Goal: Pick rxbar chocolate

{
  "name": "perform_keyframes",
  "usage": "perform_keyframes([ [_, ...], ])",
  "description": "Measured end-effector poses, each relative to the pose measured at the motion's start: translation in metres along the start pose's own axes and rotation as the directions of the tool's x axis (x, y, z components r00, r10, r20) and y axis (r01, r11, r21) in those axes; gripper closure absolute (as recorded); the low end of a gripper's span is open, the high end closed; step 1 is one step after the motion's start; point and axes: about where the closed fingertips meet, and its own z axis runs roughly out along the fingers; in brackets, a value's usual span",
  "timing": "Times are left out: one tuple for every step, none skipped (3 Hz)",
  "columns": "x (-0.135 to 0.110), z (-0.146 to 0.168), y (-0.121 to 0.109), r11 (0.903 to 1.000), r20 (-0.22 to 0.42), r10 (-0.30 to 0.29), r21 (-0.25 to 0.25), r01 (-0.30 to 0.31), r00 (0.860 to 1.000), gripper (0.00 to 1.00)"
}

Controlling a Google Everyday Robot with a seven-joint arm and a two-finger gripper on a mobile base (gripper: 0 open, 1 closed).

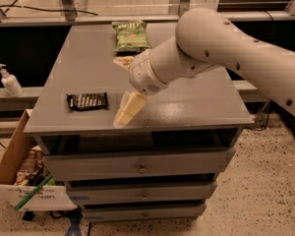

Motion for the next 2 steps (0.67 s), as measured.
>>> perform_keyframes([
  [0.0,0.025,-0.028,0.9968,0.105,0.08,-0.004,-0.08,0.991,0.0],
  [-0.006,0.046,-0.037,0.9889,0.162,0.149,-0.027,-0.146,0.976,0.0],
])
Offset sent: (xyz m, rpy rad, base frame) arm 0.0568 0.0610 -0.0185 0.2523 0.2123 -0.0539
